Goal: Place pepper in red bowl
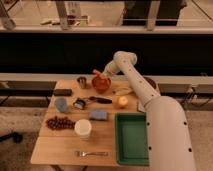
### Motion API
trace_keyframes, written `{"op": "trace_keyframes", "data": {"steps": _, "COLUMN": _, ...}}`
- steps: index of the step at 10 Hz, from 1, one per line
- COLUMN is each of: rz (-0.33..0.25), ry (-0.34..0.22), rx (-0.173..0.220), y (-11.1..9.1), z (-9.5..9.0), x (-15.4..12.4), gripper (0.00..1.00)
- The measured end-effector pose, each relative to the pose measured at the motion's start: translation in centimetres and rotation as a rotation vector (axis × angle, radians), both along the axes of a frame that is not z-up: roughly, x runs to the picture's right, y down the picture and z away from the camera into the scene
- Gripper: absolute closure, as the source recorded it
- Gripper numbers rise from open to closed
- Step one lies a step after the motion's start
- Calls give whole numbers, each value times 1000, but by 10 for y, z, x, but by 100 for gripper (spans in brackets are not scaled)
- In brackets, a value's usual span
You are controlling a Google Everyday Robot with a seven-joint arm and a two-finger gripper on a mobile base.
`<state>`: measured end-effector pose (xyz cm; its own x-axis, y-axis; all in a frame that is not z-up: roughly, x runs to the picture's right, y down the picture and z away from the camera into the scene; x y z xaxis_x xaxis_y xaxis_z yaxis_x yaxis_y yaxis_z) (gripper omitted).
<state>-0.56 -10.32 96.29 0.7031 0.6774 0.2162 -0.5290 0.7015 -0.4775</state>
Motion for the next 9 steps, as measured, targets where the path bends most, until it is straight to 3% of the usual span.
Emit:
{"op": "trace_keyframes", "data": {"steps": 4, "rz": -17, "ry": 11, "rx": -1, "y": -4, "z": -2, "x": -3, "gripper": 20}}
{"op": "trace_keyframes", "data": {"steps": 6, "rz": -30, "ry": 35, "rx": 40, "y": -11, "z": -14, "x": -9, "gripper": 20}}
{"op": "trace_keyframes", "data": {"steps": 9, "rz": -31, "ry": 94, "rx": 102, "y": -17, "z": -50, "x": -10, "gripper": 20}}
